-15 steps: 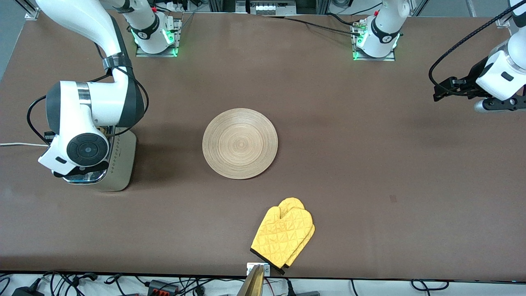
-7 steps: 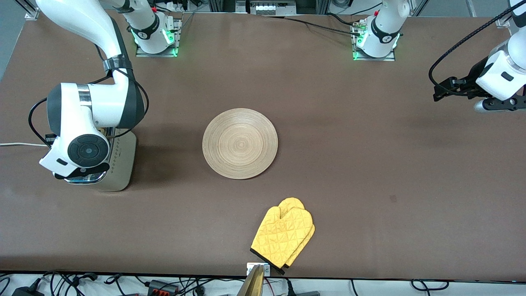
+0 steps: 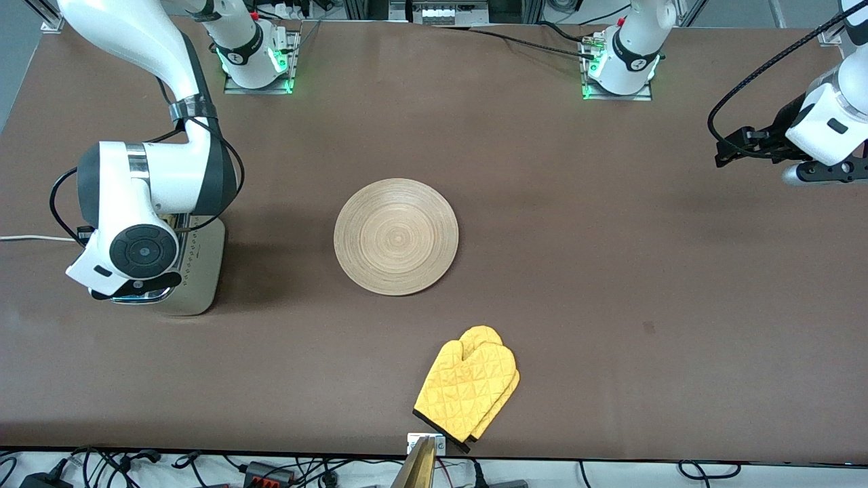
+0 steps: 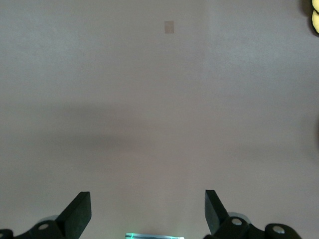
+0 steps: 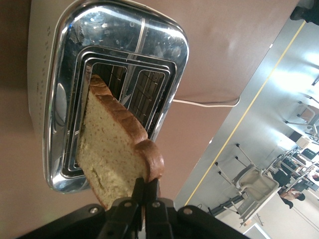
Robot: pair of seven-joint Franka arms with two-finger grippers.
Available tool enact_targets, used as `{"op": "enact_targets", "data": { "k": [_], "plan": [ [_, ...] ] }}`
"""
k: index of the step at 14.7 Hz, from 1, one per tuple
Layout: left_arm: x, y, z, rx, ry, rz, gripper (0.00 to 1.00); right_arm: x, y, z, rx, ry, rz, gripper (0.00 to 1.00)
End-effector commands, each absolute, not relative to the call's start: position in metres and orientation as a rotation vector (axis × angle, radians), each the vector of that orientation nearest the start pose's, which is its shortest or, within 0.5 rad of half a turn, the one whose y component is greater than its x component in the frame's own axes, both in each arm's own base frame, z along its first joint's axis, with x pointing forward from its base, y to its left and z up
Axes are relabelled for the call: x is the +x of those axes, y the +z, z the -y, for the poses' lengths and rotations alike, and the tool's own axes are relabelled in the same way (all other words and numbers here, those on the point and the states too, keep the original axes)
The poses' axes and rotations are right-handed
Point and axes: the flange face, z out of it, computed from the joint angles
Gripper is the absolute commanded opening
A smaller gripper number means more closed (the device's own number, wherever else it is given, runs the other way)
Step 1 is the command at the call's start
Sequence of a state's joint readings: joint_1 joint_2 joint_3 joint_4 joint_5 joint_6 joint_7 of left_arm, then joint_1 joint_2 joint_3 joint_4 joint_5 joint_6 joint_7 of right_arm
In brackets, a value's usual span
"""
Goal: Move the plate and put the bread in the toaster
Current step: 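Lower the bread into a toaster slot with the right gripper, then open the right gripper and raise it off the toaster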
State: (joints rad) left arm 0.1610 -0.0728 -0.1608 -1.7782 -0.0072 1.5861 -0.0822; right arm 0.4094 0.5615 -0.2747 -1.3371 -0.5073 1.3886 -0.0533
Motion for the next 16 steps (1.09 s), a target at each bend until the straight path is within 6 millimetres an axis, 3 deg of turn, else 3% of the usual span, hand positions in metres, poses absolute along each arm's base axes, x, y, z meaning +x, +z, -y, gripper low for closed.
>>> {"op": "enact_targets", "data": {
  "k": [1, 2, 4, 8, 16],
  "plan": [
    [0.52, 0.57, 0.002, -3.13, 0.177, 0.132, 1.0, 0.655, 0.406, -0.065, 2.404, -0.568, -0.283, 0.08],
    [0.52, 0.57, 0.002, -3.13, 0.177, 0.132, 1.0, 0.655, 0.401, -0.065, 2.4, -0.571, -0.276, 0.31],
    [0.52, 0.57, 0.002, -3.13, 0.177, 0.132, 1.0, 0.658, 0.4, -0.066, 2.406, -0.549, -0.252, 1.0],
    [0.52, 0.57, 0.002, -3.13, 0.177, 0.134, 1.0, 0.663, 0.41, -0.07, 2.423, -0.485, -0.257, 1.0],
    [0.52, 0.57, 0.002, -3.13, 0.177, 0.134, 1.0, 0.657, 0.492, -0.081, 2.575, -0.319, -0.222, 1.0]
  ]
}}
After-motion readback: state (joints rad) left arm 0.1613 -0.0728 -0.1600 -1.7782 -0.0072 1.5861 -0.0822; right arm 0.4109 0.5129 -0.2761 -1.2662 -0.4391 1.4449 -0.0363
